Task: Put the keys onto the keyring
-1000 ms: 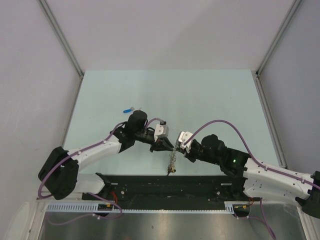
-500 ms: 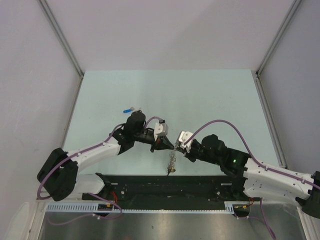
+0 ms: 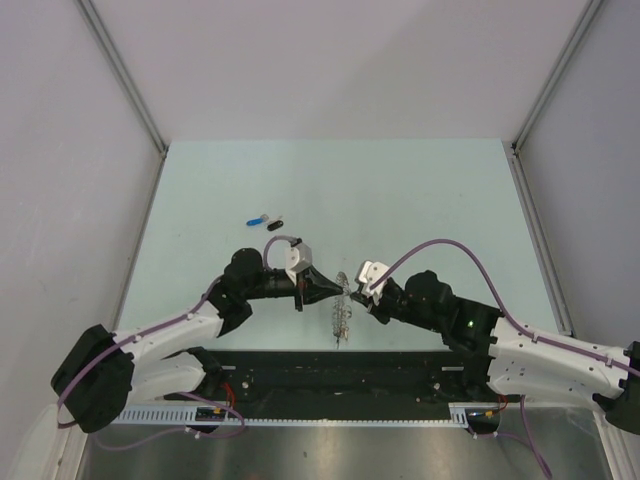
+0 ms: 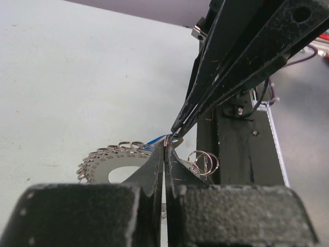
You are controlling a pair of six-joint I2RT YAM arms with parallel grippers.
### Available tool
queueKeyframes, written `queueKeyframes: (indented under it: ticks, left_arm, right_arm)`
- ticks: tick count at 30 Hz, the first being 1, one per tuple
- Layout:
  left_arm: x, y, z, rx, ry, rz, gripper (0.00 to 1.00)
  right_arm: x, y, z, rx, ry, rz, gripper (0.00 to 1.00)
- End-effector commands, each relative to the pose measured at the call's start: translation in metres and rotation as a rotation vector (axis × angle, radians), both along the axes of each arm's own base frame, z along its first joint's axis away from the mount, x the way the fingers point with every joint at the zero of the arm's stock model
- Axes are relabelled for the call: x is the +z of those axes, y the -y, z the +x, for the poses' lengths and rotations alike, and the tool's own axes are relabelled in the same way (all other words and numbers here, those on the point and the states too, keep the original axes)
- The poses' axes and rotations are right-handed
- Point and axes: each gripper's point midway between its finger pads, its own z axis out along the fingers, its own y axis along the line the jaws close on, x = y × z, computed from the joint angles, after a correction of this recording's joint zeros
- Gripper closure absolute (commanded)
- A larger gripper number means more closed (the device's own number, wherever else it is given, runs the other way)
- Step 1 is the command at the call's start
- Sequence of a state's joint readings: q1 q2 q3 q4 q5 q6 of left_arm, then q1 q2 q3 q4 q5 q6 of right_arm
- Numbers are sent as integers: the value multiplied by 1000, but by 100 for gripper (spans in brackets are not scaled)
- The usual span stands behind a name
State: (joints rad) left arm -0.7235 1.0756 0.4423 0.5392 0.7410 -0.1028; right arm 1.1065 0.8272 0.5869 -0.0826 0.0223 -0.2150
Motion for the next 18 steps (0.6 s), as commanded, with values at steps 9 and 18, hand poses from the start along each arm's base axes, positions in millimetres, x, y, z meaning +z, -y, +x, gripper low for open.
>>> queueKeyframes:
  ticks: [9,18]
  left_arm:
    - [55,2,7,90,47,-267,100]
    - [60,2,8,126,46,-353,100]
  right_arm:
    - [17,-14,-2,2,-12,131,100]
    - [15,-16,-1,-3,-12,152,100]
